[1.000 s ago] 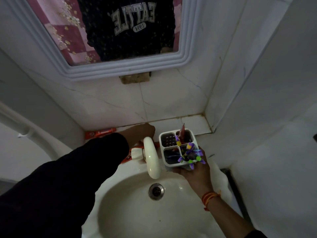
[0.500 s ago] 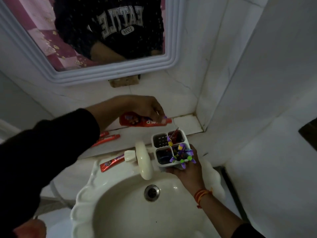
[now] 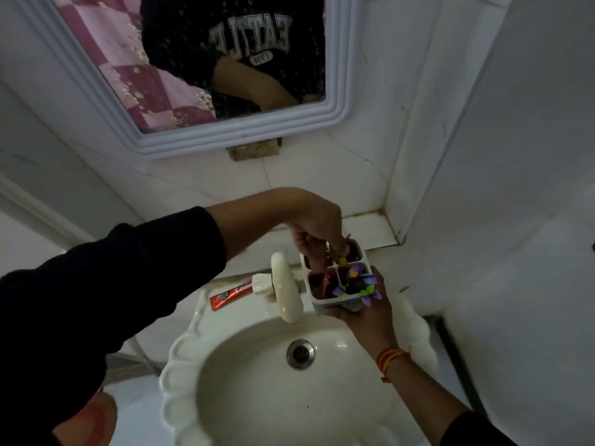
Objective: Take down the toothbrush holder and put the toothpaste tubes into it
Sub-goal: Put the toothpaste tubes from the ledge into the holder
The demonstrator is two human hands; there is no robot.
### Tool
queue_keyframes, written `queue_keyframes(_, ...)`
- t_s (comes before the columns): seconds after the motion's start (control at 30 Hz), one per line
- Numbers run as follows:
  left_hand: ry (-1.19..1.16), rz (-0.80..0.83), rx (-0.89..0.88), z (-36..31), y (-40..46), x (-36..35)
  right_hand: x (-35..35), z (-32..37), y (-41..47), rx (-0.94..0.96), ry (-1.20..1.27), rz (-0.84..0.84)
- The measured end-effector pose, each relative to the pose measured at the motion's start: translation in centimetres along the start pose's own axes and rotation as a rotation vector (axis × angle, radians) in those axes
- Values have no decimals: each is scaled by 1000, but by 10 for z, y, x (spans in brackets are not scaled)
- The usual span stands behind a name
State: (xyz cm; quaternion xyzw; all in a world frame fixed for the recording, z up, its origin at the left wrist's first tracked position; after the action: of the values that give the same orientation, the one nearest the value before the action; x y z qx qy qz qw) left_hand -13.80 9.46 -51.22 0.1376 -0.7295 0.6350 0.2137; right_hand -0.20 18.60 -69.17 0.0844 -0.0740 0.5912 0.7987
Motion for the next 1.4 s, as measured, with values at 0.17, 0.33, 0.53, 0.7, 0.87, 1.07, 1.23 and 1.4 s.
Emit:
queue_keyframes(0.17, -469, -227, -63, 66, 6, 21, -2, 15, 0, 86, 99, -37)
queue_keyframes(0.33, -256, -487, 234, 161, 51, -2, 0, 13, 1, 167, 8, -38)
queue_keyframes(0.53, 22, -547, 299, 207, 95, -75, 2, 8, 4, 205, -106, -28)
queue_keyframes(0.7, -176, -600, 300, 214, 105, -94, 2, 7, 5, 218, -139, -26)
queue_keyframes(0.87, -701, -698, 352, 228, 83, -109, 2, 7, 6, 218, -140, -21)
queue_keyframes(1.07, -1386, -768, 35, 183, -15, -92, 5, 11, 3, 202, -117, -35)
queue_keyframes(1.23, -966, -915, -28, 127, -83, -41, 2, 11, 2, 178, -50, -58)
queue_keyframes(1.4, -432, -879, 87, 64, -74, -30, 0, 10, -1, 165, -38, -76)
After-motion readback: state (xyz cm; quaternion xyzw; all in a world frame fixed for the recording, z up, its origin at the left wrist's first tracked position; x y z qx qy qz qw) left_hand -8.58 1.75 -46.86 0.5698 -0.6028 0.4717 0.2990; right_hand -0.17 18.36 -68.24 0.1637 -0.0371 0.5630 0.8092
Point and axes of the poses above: each hand's wrist, its own y-axis towards the middle knuckle, its own x-axis out of the back of the hand, z = x × y, the point moved 5 cm from there along y, towards the middle knuckle, and after that the axes turned 15 degrees about x, right-handed, at the moved point
